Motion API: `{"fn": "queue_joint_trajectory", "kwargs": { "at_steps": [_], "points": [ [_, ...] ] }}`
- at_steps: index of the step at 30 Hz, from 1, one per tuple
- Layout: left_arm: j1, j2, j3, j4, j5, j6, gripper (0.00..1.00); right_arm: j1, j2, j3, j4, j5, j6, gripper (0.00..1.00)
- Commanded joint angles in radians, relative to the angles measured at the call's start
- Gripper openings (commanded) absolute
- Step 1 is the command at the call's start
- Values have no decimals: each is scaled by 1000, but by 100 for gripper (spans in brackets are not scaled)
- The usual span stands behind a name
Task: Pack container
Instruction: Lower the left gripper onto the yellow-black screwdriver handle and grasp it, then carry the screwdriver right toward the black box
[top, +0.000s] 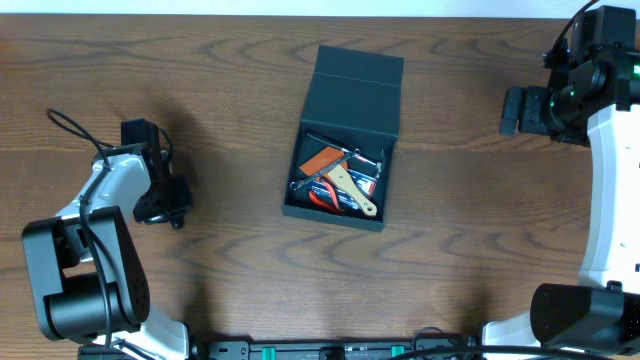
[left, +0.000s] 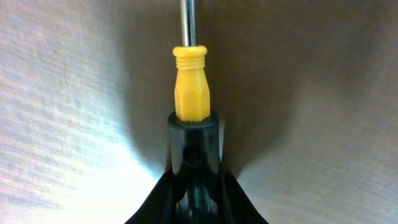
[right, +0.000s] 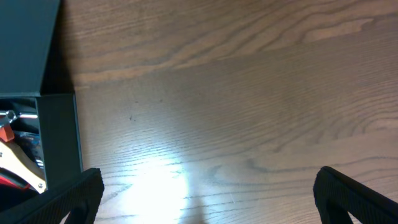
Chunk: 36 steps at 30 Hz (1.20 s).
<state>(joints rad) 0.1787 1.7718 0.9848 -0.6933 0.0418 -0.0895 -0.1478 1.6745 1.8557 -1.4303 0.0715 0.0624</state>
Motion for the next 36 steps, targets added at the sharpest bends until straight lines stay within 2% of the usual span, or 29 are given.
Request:
{"fn": "queue_joint_trajectory", "kwargs": {
  "at_steps": [1,9,14,18,24,26,30,36],
  "points": [
    [-24,-23,37,-46,-23,-2,6,-8,1,-5,-2,6,-15,99],
    [-174,-167,219,-211,-23,5,6,-8,1,-5,0,6,-15,99],
    [-312,-220,365,-276,-23,72,6,-8,1,-5,2,6,-15,99],
    [-449,-225,461,-288,-23,238,5,-8,1,-5,1,6,-15,99],
    [-679,-219,483,-239,-24,657,6,-8,1,-5,1,6,-15,99],
    [-734,-211,483,-209,-24,764,6,-8,1,-5,2,6,-15,99],
    [-811,-190,480,-116,-23,864,6,-8,1,-5,1,6,-15,99],
    [-831,-102,480,-18,-23,881,6,-8,1,-5,-1,6,-15,99]
  ]
}}
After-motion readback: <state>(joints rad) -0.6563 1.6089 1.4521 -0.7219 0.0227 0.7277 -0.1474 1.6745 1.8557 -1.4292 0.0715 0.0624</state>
